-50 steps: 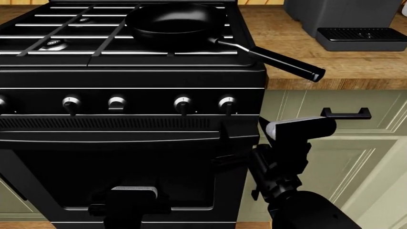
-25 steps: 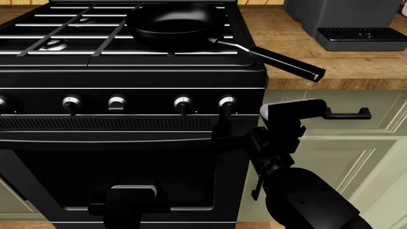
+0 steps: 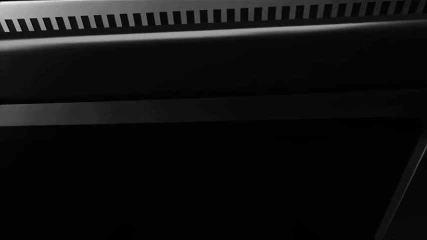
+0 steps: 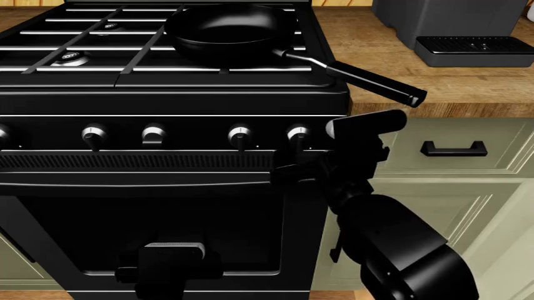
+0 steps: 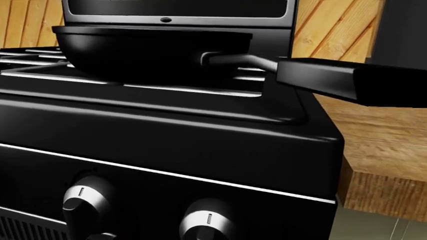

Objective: Turn on the front right burner of the stove.

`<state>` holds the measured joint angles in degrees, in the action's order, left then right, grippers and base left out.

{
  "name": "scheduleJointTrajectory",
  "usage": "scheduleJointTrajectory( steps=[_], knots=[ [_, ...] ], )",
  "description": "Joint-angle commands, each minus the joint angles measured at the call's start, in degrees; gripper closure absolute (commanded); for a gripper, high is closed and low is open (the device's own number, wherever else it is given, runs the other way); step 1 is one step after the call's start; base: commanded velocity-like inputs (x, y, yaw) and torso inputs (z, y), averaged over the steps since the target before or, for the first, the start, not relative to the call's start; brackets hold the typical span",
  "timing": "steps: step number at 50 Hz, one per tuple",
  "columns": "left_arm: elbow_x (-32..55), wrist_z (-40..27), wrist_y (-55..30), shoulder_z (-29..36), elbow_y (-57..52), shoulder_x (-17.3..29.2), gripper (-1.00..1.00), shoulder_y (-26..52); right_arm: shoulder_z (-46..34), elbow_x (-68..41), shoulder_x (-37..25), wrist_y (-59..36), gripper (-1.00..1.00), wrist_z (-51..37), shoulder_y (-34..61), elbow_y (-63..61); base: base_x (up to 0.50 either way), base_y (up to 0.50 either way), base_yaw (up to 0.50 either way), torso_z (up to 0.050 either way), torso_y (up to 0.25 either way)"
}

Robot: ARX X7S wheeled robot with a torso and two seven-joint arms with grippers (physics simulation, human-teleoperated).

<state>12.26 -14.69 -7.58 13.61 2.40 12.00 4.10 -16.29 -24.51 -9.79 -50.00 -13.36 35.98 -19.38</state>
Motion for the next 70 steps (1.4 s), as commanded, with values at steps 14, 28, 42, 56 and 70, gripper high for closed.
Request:
scheduleJointTrajectory(
  steps=[14,28,42,56,70],
  knots=[
    [0.54,-0.64,-0.43,0.54,0.17,0.34,-1.00,0.33,1.06,-1.56,0.85,2.61,-1.00,0.10,-1.37,5.30,0.00,0.00,0.00,0.000,0.000],
    [0.79,-0.96,-0.40,0.78,0.70,0.47,-1.00,0.72,0.21,-1.40,0.64,4.39,-1.00,0.87,-0.33,8.12,0.00,0.00,0.00,0.000,0.000],
    [1.12,-1.22,-0.55,1.01,1.05,0.68,-1.00,1.03,-1.66,-1.12,0.26,4.81,-1.00,1.76,1.11,10.35,0.00,0.00,0.00,0.000,0.000],
    [1.70,-1.44,-0.95,1.19,0.32,1.01,-1.00,0.90,-2.19,-1.60,0.02,4.61,1.00,1.22,0.94,9.66,0.00,0.00,0.00,0.000,0.000],
    [1.85,-1.68,-0.71,1.50,0.80,1.10,-1.00,1.16,-2.50,-1.85,-0.29,5.35,1.00,1.14,0.99,10.19,0.00,0.00,0.00,0.000,0.000]
  ],
)
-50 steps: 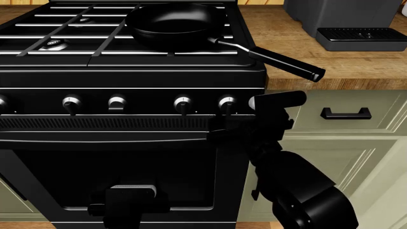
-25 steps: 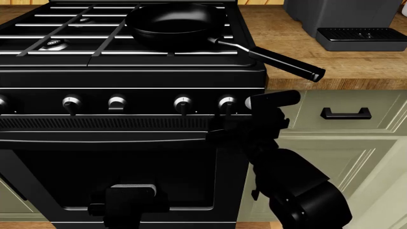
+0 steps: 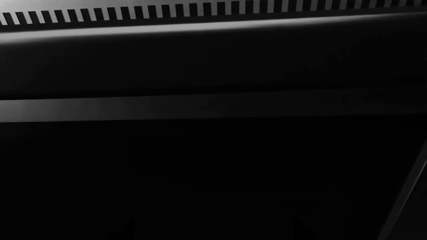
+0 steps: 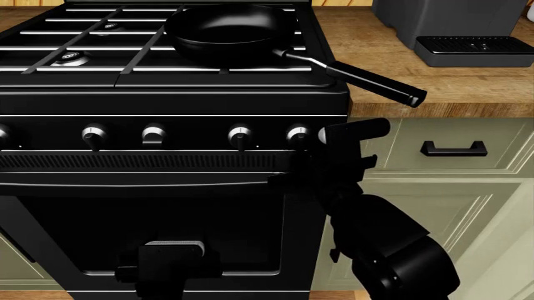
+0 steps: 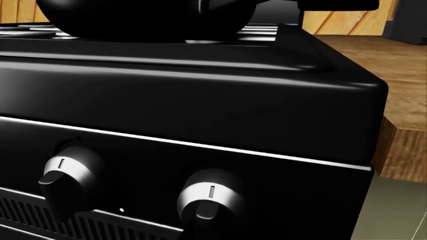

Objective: Turn on the front right burner of the stove.

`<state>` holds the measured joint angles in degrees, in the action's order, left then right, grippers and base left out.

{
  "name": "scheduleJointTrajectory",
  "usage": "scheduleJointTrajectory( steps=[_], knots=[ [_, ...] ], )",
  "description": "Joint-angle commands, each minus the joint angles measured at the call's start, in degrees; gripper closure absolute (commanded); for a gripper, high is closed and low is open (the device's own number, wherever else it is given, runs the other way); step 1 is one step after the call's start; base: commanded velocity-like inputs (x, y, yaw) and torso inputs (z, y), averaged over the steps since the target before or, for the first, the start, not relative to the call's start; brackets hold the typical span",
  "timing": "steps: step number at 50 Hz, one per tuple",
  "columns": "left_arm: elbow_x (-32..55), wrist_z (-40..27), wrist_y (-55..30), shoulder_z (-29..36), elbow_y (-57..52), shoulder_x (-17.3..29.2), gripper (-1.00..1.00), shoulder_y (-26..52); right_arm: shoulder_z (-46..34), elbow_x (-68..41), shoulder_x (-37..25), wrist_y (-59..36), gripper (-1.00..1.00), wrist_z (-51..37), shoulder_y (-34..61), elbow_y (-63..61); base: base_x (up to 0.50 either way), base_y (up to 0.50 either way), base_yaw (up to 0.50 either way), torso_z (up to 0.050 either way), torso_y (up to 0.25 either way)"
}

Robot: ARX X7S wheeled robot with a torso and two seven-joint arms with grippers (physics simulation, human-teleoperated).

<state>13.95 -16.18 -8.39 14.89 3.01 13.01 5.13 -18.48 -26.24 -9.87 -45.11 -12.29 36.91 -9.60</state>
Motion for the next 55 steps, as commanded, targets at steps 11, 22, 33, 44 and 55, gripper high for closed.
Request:
scheduleJointTrajectory(
  steps=[11,22,33,44,55],
  knots=[
    [0.42,-0.38,0.11,0.40,0.20,0.24,-1.00,0.18,-3.39,1.58,-2.11,-0.64,1.00,0.30,1.16,0.16,0.00,0.00,0.00,0.000,0.000],
    [0.62,-0.60,0.10,0.60,0.12,0.41,-1.00,0.17,-7.43,2.99,-3.98,-3.15,1.00,1.22,2.99,-0.50,0.00,0.00,0.00,0.000,0.000],
    [0.81,-0.79,0.10,0.82,0.18,0.54,-1.00,0.22,-10.25,3.93,-5.02,-4.46,1.00,1.75,3.88,-0.77,0.00,0.00,0.00,0.000,0.000],
    [1.05,-0.98,0.05,0.98,0.13,0.71,-1.00,0.30,-14.38,5.64,-6.23,-5.48,1.00,2.85,5.39,-0.57,0.00,0.00,0.00,0.000,0.000],
    [1.32,-1.09,0.06,1.14,0.29,0.83,-1.00,0.47,-18.41,7.04,-7.58,-6.50,1.00,4.51,6.49,0.66,0.00,0.00,0.00,0.000,0.000]
  ],
)
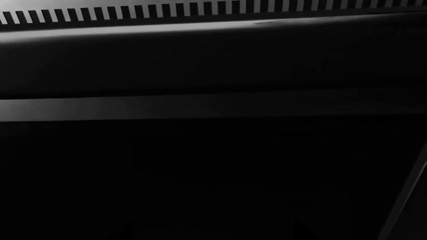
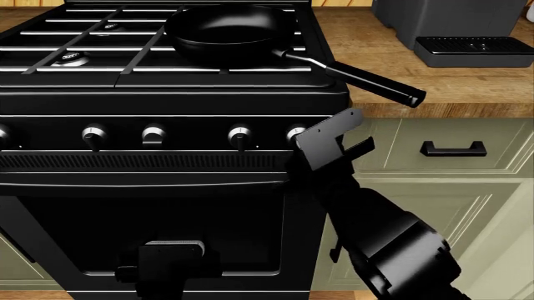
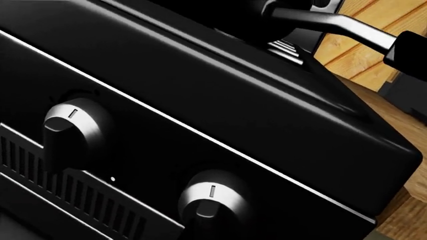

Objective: Turn on the front right burner of the stove.

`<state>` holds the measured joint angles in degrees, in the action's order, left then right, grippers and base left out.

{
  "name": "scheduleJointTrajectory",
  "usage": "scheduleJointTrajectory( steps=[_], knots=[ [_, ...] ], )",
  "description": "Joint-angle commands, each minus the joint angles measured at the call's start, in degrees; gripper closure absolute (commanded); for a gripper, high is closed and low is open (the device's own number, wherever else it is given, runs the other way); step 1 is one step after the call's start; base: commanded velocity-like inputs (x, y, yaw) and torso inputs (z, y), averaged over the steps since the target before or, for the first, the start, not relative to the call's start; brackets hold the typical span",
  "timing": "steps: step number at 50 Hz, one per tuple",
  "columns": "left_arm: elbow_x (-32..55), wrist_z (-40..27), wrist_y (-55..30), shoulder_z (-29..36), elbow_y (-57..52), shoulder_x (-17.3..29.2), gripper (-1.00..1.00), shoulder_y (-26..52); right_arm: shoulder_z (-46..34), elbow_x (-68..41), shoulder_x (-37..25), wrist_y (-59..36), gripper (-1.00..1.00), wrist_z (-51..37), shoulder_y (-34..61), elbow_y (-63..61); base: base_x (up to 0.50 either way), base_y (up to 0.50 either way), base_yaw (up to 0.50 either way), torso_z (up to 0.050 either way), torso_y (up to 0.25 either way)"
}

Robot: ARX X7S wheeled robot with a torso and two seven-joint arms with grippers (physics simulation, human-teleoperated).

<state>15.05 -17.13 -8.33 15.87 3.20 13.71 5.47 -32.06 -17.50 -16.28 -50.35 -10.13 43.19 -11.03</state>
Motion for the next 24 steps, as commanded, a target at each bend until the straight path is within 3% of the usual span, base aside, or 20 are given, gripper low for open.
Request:
scheduleJointTrajectory(
  steps=[1,24],
  knots=[
    [0.24,-0.16,0.02,0.18,0.12,0.13,-1.00,0.14,-5.10,-1.59,-1.25,-1.38,1.00,2.41,0.29,2.10,0.00,0.00,0.00,0.000,0.000],
    [0.75,-0.49,-0.32,0.57,0.51,0.37,-1.00,0.44,-14.41,2.54,-3.30,-4.27,1.00,4.31,3.46,1.89,0.00,0.00,0.00,-0.001,0.000]
  ],
)
